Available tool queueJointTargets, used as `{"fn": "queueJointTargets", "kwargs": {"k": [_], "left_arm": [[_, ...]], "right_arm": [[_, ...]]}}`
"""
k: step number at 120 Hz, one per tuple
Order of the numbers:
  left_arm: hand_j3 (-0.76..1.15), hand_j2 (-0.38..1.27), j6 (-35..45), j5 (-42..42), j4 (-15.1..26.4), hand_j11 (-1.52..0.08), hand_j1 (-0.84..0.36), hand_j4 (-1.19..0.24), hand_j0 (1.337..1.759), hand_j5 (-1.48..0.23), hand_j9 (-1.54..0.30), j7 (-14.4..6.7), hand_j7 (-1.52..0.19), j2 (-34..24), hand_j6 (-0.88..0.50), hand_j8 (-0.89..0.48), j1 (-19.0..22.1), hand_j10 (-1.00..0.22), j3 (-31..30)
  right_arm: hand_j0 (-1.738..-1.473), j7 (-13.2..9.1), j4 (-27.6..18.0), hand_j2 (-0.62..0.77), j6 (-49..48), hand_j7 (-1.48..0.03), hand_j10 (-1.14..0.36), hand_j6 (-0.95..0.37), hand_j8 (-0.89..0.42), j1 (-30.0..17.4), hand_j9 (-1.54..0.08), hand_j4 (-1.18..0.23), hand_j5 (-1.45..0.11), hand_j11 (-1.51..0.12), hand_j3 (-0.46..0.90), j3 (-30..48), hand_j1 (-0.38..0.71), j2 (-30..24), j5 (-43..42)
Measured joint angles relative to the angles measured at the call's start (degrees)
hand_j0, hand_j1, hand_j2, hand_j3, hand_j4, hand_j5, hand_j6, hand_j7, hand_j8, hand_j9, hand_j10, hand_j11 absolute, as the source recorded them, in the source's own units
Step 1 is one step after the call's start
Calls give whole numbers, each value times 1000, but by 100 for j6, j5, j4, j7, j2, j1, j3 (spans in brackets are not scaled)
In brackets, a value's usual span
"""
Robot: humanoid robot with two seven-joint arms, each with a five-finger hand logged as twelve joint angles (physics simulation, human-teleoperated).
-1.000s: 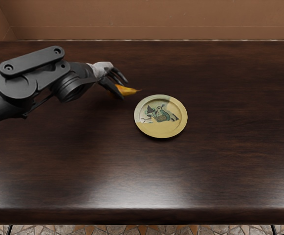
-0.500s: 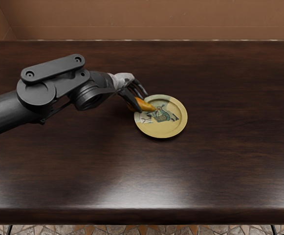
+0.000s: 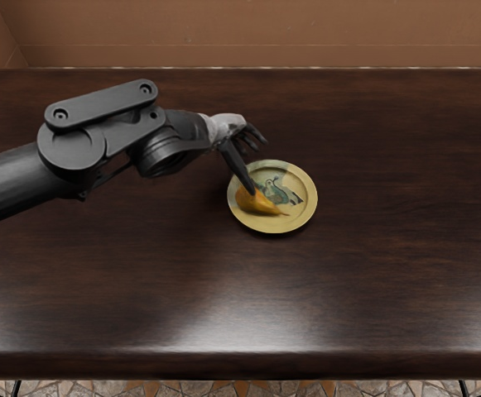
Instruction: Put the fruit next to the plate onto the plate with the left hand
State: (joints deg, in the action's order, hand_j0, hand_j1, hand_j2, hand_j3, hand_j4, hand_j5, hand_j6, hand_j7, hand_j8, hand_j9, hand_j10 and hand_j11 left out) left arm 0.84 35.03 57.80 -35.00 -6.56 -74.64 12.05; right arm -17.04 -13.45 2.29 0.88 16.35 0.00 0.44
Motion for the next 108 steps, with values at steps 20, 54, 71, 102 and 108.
{"fn": "queueJointTargets", "kwargs": {"k": [20,54,71,102,108], "left_arm": [[0,82,-693,-844,-9,-200,172,-154,1658,-200,-199,0,-201,-664,-147,-127,133,-148,655],[0,24,-3131,-3142,-32,-77,279,-60,1658,-77,-77,0,-78,-2428,-58,-53,1529,-58,1904],[0,15,-3470,-3658,-51,-56,299,-42,1658,-56,-55,0,-56,-3394,-41,-38,1844,-41,2141],[0,8,-3579,-3846,-73,-39,313,-28,1658,-39,-39,0,-39,-4644,-28,-27,2304,-28,2165],[0,7,-3583,-3850,-88,-37,315,-27,1658,-37,-37,0,-37,-4732,-27,-26,2310,-27,2159]], "right_arm": [[-1658,2,0,0,0,0,0,0,0,0,0,0,0,0,0,0,-349,0,0],[-1658,0,0,0,0,0,0,0,0,0,0,0,0,0,0,0,-349,0,0],[-1658,0,0,0,0,0,0,0,0,0,0,0,0,0,0,0,-349,0,0],[-1658,0,0,0,0,0,0,0,0,0,0,0,0,0,0,0,-349,0,0],[-1658,-1,0,0,0,0,0,0,0,0,0,0,0,0,0,0,-349,0,0]]}}
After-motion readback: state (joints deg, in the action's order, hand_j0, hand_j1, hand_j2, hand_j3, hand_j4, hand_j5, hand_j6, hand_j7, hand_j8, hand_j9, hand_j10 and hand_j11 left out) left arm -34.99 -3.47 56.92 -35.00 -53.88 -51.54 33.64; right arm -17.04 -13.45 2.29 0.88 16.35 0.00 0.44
